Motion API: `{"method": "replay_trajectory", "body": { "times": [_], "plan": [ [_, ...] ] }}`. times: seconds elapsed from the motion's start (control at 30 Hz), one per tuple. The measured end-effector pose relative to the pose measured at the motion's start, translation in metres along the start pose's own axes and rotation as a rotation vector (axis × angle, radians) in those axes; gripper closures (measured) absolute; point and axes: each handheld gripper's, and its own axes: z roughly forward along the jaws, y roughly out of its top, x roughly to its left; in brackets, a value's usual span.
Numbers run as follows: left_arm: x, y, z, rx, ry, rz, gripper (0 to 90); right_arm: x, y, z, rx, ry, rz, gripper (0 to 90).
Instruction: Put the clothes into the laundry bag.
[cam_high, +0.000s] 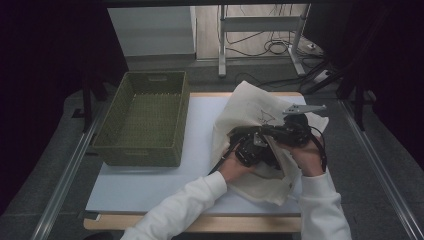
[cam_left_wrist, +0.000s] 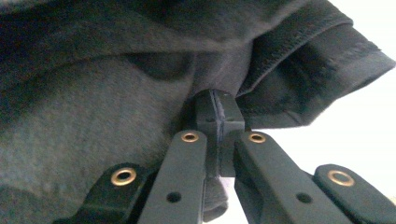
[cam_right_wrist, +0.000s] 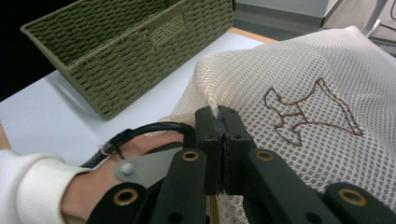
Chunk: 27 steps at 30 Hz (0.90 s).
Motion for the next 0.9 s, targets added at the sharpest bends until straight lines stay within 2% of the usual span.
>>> {"method": "replay_trajectory", "body": {
  "times": [0.23, 0.37, 0.57, 0.63, 0.7, 0.9],
  "plan": [
    [-0.009, -0.01, -0.025, 0.009, -0.036, 0.053, 90.0, -0.004, -0.001, -0.001, -0.003, -0.006, 0.01, 88.2],
    [-0.01, -0.02, -0.041, -0.028, -0.048, 0.029, 90.0, -0.003, -0.001, -0.001, -0.001, -0.008, 0.009, 88.1],
    [-0.005, -0.034, -0.06, -0.031, -0.047, 0.027, 90.0, -0.002, -0.001, 0.001, 0.003, -0.008, 0.007, 88.1],
    [-0.004, -0.038, -0.06, -0.019, -0.034, 0.036, 90.0, -0.002, -0.001, 0.001, 0.004, -0.009, 0.005, 88.1],
    [-0.003, -0.04, -0.055, -0.007, -0.033, 0.024, 90.0, -0.001, -0.001, 0.002, 0.003, -0.01, 0.003, 88.2],
    [0.0, -0.035, -0.027, 0.025, -0.007, 0.022, 90.0, 0.001, 0.0, 0.003, 0.009, -0.011, -0.006, 88.1]
  ]
}}
